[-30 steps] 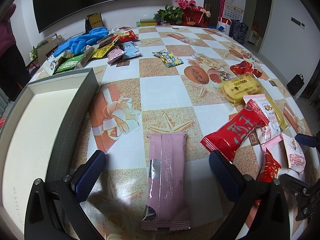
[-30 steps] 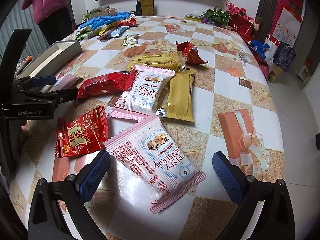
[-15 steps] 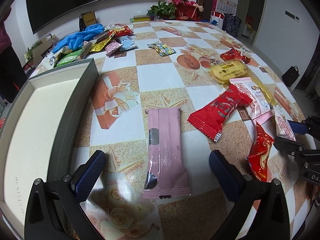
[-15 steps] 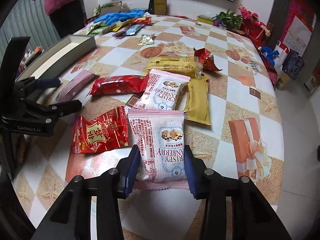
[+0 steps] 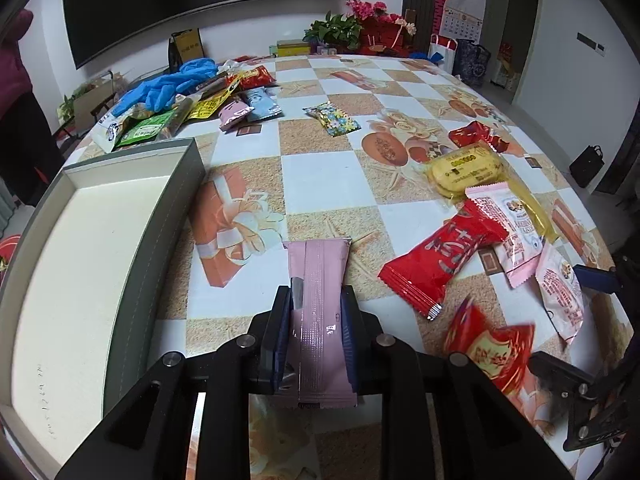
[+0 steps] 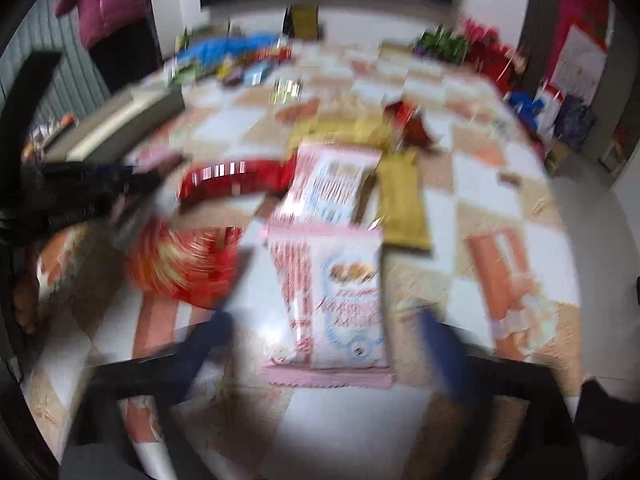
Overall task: Organize snacks
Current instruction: 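Grasp the white-and-pink CRISPY CRANBERRY pack with the right tool, then carry the cranberry pack in the right tool while the left tool carries the pink bar to the tray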
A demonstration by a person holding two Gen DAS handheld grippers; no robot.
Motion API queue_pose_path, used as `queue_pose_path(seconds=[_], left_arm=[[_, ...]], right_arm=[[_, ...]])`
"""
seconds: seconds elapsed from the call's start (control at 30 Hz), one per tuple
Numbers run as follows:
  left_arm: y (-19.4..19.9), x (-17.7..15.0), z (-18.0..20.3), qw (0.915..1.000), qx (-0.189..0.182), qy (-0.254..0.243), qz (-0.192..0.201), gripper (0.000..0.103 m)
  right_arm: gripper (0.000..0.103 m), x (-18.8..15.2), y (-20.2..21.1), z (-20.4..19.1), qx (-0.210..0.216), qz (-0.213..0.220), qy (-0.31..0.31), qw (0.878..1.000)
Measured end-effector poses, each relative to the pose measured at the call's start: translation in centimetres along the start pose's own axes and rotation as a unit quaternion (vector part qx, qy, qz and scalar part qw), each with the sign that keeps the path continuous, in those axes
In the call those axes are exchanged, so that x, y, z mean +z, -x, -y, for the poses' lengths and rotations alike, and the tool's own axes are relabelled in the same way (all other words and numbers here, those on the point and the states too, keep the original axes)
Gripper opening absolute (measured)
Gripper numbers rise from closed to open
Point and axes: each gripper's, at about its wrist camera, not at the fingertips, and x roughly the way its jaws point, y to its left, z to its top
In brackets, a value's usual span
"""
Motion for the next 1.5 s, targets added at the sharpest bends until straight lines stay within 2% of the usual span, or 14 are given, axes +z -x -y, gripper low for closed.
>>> queue_pose_path(seconds=[0.1,0.23,0.27,0.3,0.33,0.37,0.53,0.7,0.93,1.17,1.5], left_arm=[[0.2,-0.6,0.1,0.9998,0.001,-0.010,0.018,0.026],[0.2,-0.5,0.5,0.9996,0.013,-0.016,0.017,0.026],[0.2,-0.5,0.6,0.9997,0.013,-0.015,0.017,0.025],[0.2,-0.5,0.5,0.9998,0.009,-0.010,0.017,0.025],[0.4,-0.7,0.4,0.9998,0.002,-0.006,0.017,0.025],[0.5,-0.8,0.4,0.9999,-0.001,-0.004,0.016,0.025],[1.8,-2.0,0.2,0.9996,-0.006,0.017,0.023,0.025],[2.5,-2.8,0.6,0.9995,0.005,0.026,0.017,0.025],[4.8,-2.3,0.4,0.9985,0.034,0.034,0.028,0.025],[7.2,-1.4,-1.8,0.9956,0.059,0.054,0.049,0.025],[9.0,-1.5,-7.4,0.9882,0.096,0.109,0.050,0.025]], right_arm=[[0.103,0.0,0.1,-0.3,0.005,-0.001,0.005,1.000],[0.103,-0.1,0.3,-0.1,0.006,-0.001,0.000,1.000],[0.094,-0.1,0.3,-0.1,0.003,0.000,-0.001,1.000],[0.081,0.0,0.5,-0.1,0.003,0.006,0.000,1.000],[0.045,0.1,1.0,-0.2,0.003,0.018,-0.001,1.000],[0.039,0.5,0.9,-0.2,0.002,0.017,-0.006,1.000],[0.039,0.6,0.8,-0.1,0.007,0.015,-0.039,0.999],[0.039,0.5,2.3,-0.1,0.039,0.039,-0.086,0.995],[0.039,2.0,3.4,-2.0,0.060,0.063,-0.107,0.990],[0.039,3.8,3.8,-5.0,0.105,0.073,-0.109,0.986],[0.039,7.3,4.0,-10.0,0.130,0.089,-0.072,0.985]])
